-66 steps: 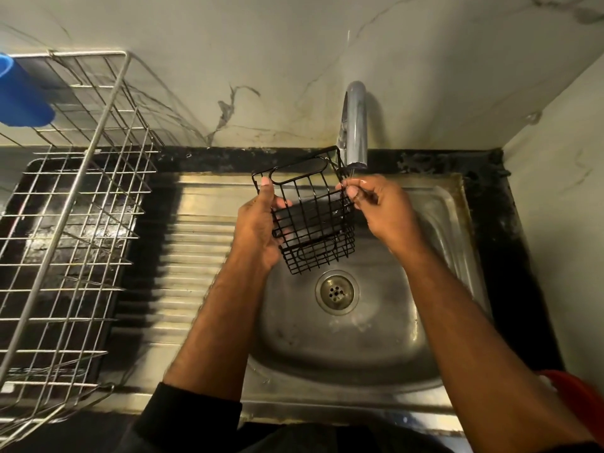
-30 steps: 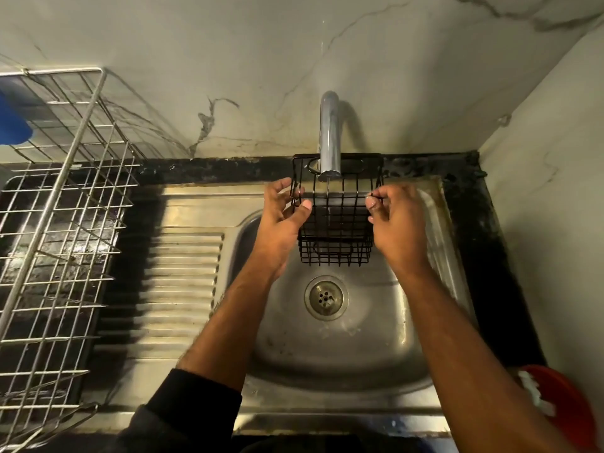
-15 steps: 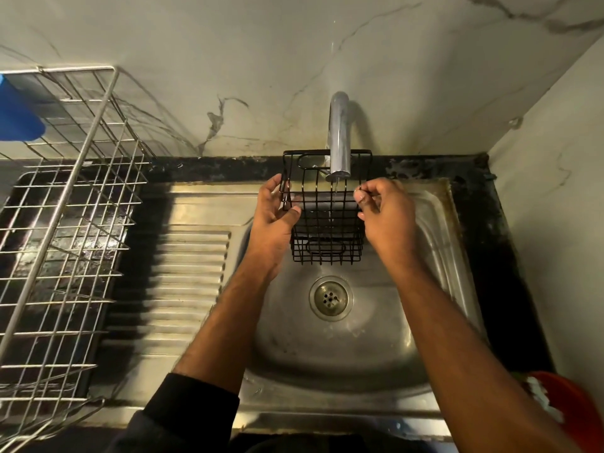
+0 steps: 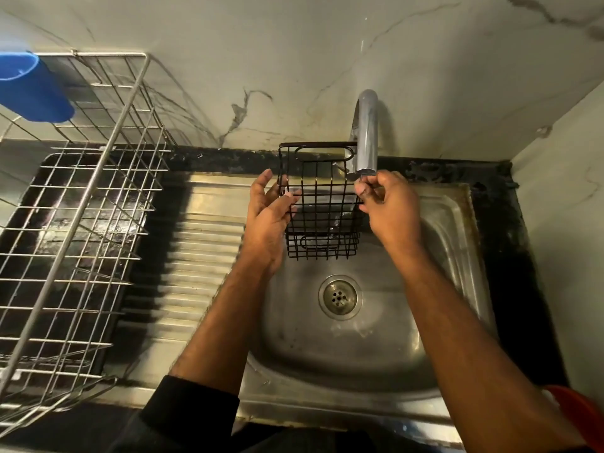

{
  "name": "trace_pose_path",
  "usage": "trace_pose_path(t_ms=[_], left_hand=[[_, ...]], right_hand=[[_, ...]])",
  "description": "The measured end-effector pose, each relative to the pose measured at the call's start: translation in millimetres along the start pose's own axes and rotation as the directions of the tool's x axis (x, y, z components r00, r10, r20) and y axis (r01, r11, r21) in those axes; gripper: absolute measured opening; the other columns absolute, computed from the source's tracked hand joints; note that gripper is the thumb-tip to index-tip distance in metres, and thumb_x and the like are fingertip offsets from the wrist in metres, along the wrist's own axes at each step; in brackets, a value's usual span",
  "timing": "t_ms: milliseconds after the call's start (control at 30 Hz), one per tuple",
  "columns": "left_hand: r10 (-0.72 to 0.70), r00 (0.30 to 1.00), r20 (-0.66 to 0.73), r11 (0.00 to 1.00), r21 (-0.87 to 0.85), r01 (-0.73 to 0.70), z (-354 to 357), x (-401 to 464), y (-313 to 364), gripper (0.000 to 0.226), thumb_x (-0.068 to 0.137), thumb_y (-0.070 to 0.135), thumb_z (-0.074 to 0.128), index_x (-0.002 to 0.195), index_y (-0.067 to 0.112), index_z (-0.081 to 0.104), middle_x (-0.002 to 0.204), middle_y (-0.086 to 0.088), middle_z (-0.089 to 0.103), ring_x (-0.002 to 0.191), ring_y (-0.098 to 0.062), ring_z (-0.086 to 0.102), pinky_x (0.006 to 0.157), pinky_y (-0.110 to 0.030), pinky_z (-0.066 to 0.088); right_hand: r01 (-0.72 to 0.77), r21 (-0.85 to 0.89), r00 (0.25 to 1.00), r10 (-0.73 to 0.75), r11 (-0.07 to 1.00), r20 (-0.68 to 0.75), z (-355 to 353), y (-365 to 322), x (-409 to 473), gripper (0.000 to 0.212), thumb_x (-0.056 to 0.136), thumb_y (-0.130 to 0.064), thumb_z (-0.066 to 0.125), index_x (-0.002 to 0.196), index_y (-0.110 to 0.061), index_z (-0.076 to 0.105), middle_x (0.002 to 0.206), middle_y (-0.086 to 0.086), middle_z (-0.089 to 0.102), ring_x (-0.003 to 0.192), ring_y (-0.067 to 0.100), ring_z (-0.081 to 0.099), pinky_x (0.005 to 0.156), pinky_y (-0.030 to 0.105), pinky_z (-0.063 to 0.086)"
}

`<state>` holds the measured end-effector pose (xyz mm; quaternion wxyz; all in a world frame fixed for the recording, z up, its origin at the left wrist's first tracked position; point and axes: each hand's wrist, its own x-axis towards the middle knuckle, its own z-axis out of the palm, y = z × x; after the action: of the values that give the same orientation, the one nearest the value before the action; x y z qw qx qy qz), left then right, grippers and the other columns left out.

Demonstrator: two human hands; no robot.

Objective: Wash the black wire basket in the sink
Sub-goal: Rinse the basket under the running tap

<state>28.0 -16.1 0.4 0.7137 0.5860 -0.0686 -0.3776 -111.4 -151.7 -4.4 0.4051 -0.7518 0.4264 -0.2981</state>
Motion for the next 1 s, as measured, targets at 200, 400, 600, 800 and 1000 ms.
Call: trace_pose_path(t_ms=[200, 400, 600, 800, 1000], left_hand=[[0.001, 1.000, -0.022, 0.998, -0.058, -0.002, -7.1, -3.0, 5.7, 0.051, 0.100, 0.002, 0.056, 0.146, 0.021, 0.045, 0.133, -0.010, 0.066, 0.115, -0.027, 0.064, 0.103, -0.043, 0.049], [-0.039, 0.998, -0.056, 0.991, -0.127, 0.031, -11.3, -8.5, 8.2, 0.036, 0.102, 0.018, 0.059, 0.137, 0.017, 0.047, 0.097, -0.003, 0.076, 0.106, -0.030, 0.067, 0.099, -0.046, 0.050], [-0.055, 0.998, -0.022, 0.996, -0.078, 0.053, -8.1, -20.7, 5.1, 0.024, 0.107, 0.029, 0.051, 0.123, 0.011, 0.053, 0.101, -0.009, 0.074, 0.101, -0.030, 0.067, 0.085, -0.039, 0.053], [-0.087, 0.995, 0.055, 0.996, 0.021, 0.086, 12.6, -27.0, 0.1, 0.019, 0.109, 0.021, 0.045, 0.110, 0.013, 0.062, 0.105, -0.011, 0.076, 0.098, -0.025, 0.070, 0.086, -0.038, 0.053], [-0.059, 0.991, 0.117, 0.994, 0.101, 0.048, 45.6, -23.7, -9.1, 0.022, 0.108, 0.018, 0.045, 0.113, 0.010, 0.066, 0.102, -0.013, 0.073, 0.090, -0.020, 0.066, 0.079, -0.031, 0.053]], right_hand=[[-0.017, 0.030, 0.999, 0.015, 0.999, 0.044, 0.1, -12.8, 8.9, 0.022, 0.094, -0.025, 0.068, 0.108, -0.008, 0.068, 0.102, 0.006, 0.062, 0.091, 0.017, 0.066, 0.067, 0.017, 0.059], [-0.053, 0.077, 0.996, 0.047, 0.996, 0.077, -0.3, -13.5, 10.9, 0.026, 0.091, -0.025, 0.071, 0.113, -0.011, 0.068, 0.109, 0.008, 0.068, 0.095, 0.014, 0.068, 0.068, 0.022, 0.061], [-0.041, 0.050, 0.996, 0.037, 0.998, 0.082, -9.2, -15.2, 2.0, 0.018, 0.094, -0.026, 0.068, 0.108, -0.016, 0.071, 0.107, 0.004, 0.070, 0.091, 0.010, 0.069, 0.072, 0.035, 0.063], [-0.041, -0.151, 0.999, 0.045, 0.988, 0.023, -37.6, -10.8, -19.3, 0.034, 0.090, -0.054, 0.063, 0.095, -0.021, 0.070, 0.089, -0.004, 0.068, 0.080, 0.014, 0.067, 0.064, 0.031, 0.055], [-0.088, -0.263, 0.995, 0.098, 0.961, 0.025, -66.0, -13.3, -41.9, 0.044, 0.079, -0.051, 0.077, 0.091, -0.011, 0.062, 0.084, -0.003, 0.063, 0.079, 0.018, 0.063, 0.062, 0.025, 0.046]])
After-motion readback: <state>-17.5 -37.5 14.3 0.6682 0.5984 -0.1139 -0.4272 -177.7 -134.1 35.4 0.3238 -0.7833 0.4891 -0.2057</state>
